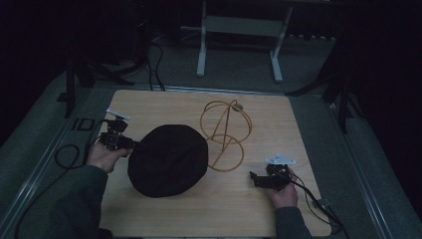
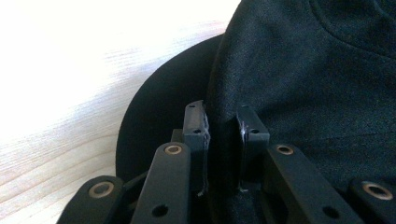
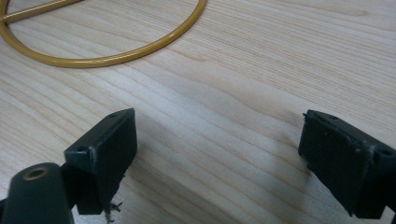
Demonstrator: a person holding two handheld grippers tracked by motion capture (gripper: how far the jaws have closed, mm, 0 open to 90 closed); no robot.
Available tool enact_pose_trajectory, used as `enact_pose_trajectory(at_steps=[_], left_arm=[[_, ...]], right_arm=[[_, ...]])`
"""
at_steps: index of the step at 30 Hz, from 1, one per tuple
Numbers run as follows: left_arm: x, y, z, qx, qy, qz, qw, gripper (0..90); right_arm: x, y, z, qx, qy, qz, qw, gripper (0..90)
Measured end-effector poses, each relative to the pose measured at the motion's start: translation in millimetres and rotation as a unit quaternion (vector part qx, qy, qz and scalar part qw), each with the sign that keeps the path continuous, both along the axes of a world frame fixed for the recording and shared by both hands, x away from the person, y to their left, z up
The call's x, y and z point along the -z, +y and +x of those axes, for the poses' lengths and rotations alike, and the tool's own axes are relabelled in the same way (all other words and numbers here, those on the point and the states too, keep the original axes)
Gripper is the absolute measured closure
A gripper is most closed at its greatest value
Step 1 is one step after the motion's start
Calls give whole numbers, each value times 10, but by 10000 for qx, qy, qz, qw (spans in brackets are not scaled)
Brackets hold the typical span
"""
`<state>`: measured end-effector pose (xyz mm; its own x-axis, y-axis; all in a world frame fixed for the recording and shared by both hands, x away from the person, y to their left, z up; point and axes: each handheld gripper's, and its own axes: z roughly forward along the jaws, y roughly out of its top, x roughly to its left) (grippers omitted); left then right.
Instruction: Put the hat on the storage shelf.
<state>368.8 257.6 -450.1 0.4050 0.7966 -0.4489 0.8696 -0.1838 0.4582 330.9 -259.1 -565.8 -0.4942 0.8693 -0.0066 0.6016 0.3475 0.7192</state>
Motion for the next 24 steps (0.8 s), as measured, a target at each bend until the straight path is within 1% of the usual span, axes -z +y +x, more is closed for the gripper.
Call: enact_pose_trajectory(at_steps=[5, 10, 16, 21, 24], left_arm=[[-22, 47, 12, -39, -8, -24, 10000, 775], [-56, 116, 40, -105, -9, -100, 9999, 774], [-94, 198, 66, -172, -8, -109, 9998, 774], [-108, 247, 93, -209, 7, -230, 9995, 773], [-129, 272, 107, -245, -4, -251, 9994, 773]], right_arm=[[0, 0, 0, 0, 0, 3, 10000, 115], [0, 0, 0, 1, 0, 3, 10000, 115], [0, 0, 0, 2, 2, 3, 10000, 115], [0, 0, 0, 1, 0, 4, 10000, 115], [0, 0, 0, 1, 2, 2, 10000, 115]])
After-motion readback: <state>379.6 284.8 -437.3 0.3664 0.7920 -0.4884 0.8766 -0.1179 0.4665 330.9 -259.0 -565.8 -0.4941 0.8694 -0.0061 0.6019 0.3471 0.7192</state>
